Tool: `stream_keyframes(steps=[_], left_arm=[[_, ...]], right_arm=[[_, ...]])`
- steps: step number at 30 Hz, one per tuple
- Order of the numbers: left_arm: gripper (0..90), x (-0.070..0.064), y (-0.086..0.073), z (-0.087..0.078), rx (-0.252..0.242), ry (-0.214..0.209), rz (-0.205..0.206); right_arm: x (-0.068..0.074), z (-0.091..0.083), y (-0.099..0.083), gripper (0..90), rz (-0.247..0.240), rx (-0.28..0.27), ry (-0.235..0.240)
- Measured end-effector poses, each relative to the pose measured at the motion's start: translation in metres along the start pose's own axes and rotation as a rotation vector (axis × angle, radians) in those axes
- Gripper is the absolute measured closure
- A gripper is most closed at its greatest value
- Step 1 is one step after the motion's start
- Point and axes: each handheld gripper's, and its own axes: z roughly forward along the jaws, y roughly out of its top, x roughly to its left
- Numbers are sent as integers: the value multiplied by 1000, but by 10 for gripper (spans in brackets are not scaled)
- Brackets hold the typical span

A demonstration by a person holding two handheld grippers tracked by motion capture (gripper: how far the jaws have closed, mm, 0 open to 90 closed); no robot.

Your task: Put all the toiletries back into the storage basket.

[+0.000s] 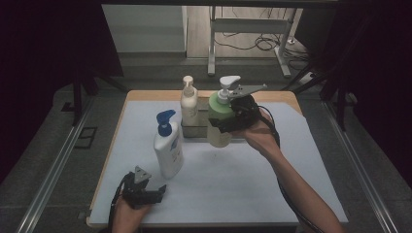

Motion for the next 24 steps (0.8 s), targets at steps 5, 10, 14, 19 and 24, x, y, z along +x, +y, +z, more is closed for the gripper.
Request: stream_keyframes(steps=[5,10,14,19,24], left_arm=[[107,0,0,0,1,-1,0],[108,0,0,0,1,-1,0],[108,0,0,0,1,0,0],[107,0,0,0,1,0,0],[108,0,0,0,1,-2,0]], right_arm=[[-6,6,8,121,12,-2,-26],[-11,14,15,121,23,-4,-48],[-16,20,20,122,28,-7,-67],[-22,26,25,122,43,-16,-91],[-28,35,29,122,54,-15,-117]])
